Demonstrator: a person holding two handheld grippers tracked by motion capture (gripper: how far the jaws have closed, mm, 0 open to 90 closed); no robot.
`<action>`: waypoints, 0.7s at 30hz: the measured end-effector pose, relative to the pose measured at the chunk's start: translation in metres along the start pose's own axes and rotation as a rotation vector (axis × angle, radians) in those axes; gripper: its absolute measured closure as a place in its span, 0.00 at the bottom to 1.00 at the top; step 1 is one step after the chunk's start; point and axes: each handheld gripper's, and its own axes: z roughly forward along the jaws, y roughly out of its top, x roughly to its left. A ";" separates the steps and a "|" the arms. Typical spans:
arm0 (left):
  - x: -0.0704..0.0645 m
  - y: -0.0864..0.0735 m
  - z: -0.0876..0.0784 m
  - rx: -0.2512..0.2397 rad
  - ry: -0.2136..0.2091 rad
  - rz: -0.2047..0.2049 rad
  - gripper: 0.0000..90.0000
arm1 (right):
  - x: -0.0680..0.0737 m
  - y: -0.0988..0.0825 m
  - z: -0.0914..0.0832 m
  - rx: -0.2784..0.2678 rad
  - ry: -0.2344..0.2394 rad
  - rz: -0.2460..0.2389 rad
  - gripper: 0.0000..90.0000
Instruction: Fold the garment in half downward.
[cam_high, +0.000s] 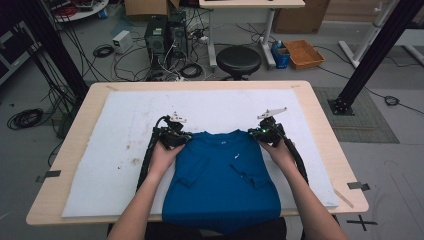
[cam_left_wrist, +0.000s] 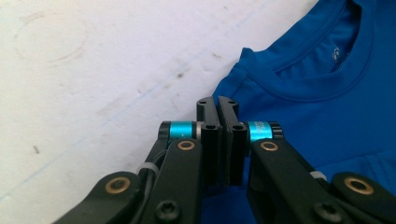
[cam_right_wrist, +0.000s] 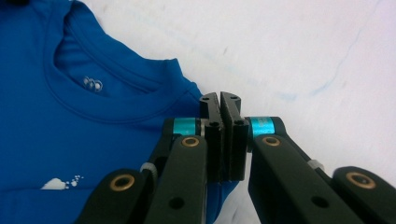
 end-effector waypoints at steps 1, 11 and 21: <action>0.000 0.000 0.000 0.000 0.000 0.000 0.97 | 0.000 0.000 0.000 0.000 0.000 0.000 0.99; 0.009 0.034 -0.012 -0.064 0.012 0.038 0.97 | -0.013 0.029 -0.001 -0.058 -0.007 0.033 0.99; -0.012 0.026 -0.044 -0.117 -0.026 0.114 0.97 | 0.010 0.021 -0.039 -0.137 0.012 0.015 0.99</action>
